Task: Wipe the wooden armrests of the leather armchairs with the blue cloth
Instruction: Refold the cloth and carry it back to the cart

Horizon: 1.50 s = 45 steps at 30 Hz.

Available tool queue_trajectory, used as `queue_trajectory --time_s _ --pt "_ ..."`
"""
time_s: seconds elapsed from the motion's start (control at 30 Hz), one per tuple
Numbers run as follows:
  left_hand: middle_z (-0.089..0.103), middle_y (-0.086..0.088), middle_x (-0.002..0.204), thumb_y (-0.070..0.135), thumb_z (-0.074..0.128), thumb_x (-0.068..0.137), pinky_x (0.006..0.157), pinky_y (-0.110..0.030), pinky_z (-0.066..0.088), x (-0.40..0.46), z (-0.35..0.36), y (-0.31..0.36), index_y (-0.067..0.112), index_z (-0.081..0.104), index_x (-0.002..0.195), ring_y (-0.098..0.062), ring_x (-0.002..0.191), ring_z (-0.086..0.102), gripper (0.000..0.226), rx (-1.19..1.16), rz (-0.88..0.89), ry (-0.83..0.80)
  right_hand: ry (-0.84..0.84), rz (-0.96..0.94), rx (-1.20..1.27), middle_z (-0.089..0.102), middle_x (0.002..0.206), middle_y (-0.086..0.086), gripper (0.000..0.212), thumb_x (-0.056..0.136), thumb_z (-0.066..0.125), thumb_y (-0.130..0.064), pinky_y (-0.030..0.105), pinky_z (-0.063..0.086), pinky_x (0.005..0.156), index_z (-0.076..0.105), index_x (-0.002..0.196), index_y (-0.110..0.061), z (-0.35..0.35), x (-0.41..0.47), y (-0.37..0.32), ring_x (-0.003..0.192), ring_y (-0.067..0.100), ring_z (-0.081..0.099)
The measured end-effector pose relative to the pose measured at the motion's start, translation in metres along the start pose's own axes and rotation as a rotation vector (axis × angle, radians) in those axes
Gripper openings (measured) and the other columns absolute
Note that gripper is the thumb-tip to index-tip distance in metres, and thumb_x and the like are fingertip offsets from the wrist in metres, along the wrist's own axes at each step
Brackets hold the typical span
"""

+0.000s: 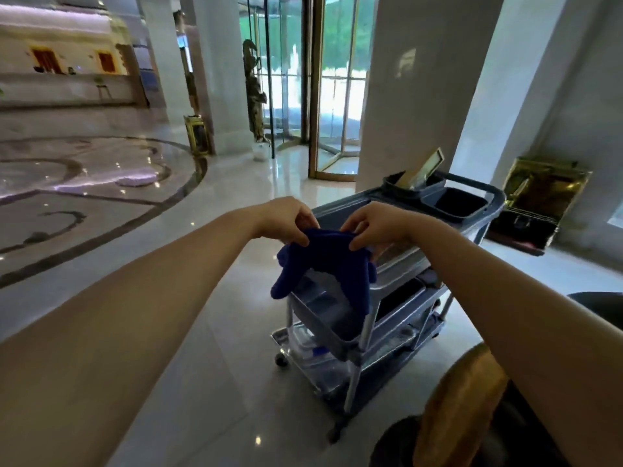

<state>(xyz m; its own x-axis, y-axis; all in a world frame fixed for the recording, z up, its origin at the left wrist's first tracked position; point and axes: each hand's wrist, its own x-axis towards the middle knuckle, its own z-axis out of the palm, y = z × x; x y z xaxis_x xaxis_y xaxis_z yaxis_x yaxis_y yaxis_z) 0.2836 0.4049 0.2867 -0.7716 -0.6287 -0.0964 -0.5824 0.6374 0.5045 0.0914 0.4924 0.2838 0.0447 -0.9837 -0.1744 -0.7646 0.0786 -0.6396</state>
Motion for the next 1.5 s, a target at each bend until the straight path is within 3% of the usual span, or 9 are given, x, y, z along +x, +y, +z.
queue_trajectory --time_s 0.1,0.47,0.6,0.87,1.13,1.23,1.37,1.5 --pt "0.067 0.009 0.084 0.009 0.068 0.075 0.065 -0.015 0.045 0.054 -0.03 -0.021 0.022 0.067 0.097 -0.004 0.08 0.062 0.026 0.033 0.077 -0.028 0.055 0.066 0.034 0.064 0.091 0.003 0.028 0.079 0.066 -0.002 0.039 0.06 0.068 0.064 0.103 -0.015 -0.02 0.046 0.001 0.088 0.027 0.067" --pt "0.066 0.001 0.09 0.005 0.066 0.075 0.073 -0.02 0.047 0.263 -0.057 -0.086 0.013 0.066 0.102 -0.004 0.076 0.061 0.028 0.05 0.266 -0.129 0.161 0.239 0.048 0.067 0.091 0.004 0.028 0.079 0.067 -0.004 0.03 0.06 0.059 0.066 0.102 -0.02 -0.086 0.199 0.078 0.083 0.021 0.066" --pt "0.067 0.002 0.089 0.005 0.066 0.073 0.079 -0.026 0.048 0.339 -0.059 -0.102 0.014 0.067 0.098 -0.008 0.08 0.061 0.027 0.067 0.312 -0.17 0.167 0.305 0.035 0.066 0.089 0.003 0.027 0.078 0.067 -0.004 0.034 0.061 0.063 0.066 0.098 -0.023 -0.113 0.251 0.112 0.082 0.022 0.067" --pt "0.065 0.006 0.085 0.005 0.065 0.074 0.079 -0.028 0.051 0.453 -0.07 -0.129 0.016 0.067 0.099 -0.009 0.078 0.062 0.027 0.071 0.42 -0.252 0.202 0.449 0.054 0.068 0.095 0.01 0.034 0.078 0.066 -0.004 0.037 0.061 0.067 0.063 0.108 -0.019 -0.15 0.324 0.15 0.083 0.027 0.069" --pt "0.069 -0.003 0.097 0.006 0.064 0.073 0.088 -0.035 0.053 0.517 -0.044 -0.162 0.015 0.066 0.104 -0.017 0.091 0.064 0.032 0.143 0.553 -0.401 0.287 0.63 0.083 0.069 0.089 0.006 0.032 0.073 0.067 -0.005 0.028 0.057 0.062 0.067 0.102 -0.021 -0.125 0.365 0.183 0.073 0.018 0.067" --pt "0.071 -0.005 0.1 0.006 0.063 0.071 0.085 -0.033 0.053 0.53 -0.024 -0.176 0.016 0.067 0.104 -0.016 0.089 0.063 0.035 0.153 0.579 -0.429 0.306 0.709 0.102 0.07 0.092 0.011 0.031 0.071 0.066 -0.004 0.032 0.058 0.066 0.069 0.096 -0.022 -0.107 0.375 0.197 0.072 0.022 0.067" --pt "0.07 -0.008 0.1 0.003 0.06 0.071 0.083 -0.031 0.054 0.54 0.01 -0.194 0.014 0.067 0.103 -0.016 0.089 0.063 0.035 0.108 0.56 -0.503 0.277 0.793 0.127 0.07 0.09 0.007 0.034 0.07 0.064 -0.004 0.026 0.054 0.057 0.068 0.1 -0.019 -0.078 0.384 0.216 0.064 0.016 0.065" --pt "0.068 -0.008 0.104 0.002 0.06 0.072 0.081 -0.024 0.048 0.542 0.047 -0.206 0.011 0.066 0.105 -0.016 0.092 0.061 0.035 0.118 0.565 -0.555 0.222 0.831 0.104 0.07 0.097 0.008 0.034 0.072 0.064 -0.006 0.03 0.056 0.064 0.067 0.104 -0.018 -0.051 0.387 0.239 0.073 0.02 0.065"
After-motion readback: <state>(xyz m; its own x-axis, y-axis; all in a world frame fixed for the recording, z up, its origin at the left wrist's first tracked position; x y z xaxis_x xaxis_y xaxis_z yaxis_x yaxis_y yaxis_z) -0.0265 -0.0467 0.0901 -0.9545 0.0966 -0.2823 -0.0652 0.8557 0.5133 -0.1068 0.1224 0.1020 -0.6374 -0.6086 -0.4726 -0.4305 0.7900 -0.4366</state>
